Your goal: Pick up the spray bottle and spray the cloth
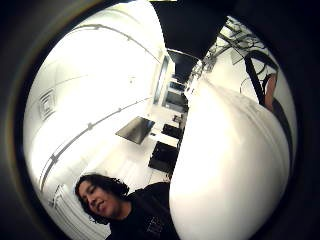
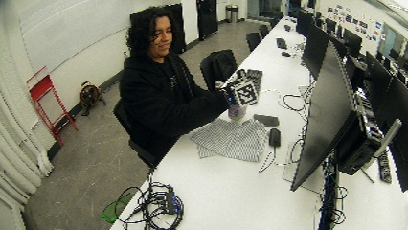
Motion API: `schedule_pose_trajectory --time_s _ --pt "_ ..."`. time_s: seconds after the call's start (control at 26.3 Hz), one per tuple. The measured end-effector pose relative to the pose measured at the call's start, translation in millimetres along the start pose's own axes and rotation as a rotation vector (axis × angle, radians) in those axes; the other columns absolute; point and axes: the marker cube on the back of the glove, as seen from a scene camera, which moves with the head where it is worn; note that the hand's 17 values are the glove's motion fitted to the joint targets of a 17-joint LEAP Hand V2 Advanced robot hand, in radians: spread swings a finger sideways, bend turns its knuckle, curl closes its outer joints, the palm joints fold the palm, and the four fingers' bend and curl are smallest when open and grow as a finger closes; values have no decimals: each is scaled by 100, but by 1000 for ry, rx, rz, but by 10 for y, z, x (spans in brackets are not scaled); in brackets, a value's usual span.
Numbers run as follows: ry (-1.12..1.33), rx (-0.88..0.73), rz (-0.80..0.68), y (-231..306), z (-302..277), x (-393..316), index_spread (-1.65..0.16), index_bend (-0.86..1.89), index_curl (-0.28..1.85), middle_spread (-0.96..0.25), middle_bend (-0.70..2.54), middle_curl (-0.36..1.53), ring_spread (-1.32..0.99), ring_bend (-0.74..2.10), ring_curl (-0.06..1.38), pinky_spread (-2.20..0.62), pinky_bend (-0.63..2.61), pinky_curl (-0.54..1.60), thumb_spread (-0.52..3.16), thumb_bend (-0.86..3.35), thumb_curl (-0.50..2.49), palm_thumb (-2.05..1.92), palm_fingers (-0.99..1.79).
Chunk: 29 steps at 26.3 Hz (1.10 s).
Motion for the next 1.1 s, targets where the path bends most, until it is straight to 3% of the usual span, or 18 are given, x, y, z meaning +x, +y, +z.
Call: schedule_pose_trajectory --time_s 0.72,1.1 --pt "-41 110 32 -66 77 191 -30 18 58 -22 53 52 -21 73 48 -32 47 40 32 -3 80 99 136" --pt "-52 81 52 -70 64 214 -31 18 57 -22 54 52 -22 75 49 -33 48 40 33 -3 80 98 136"
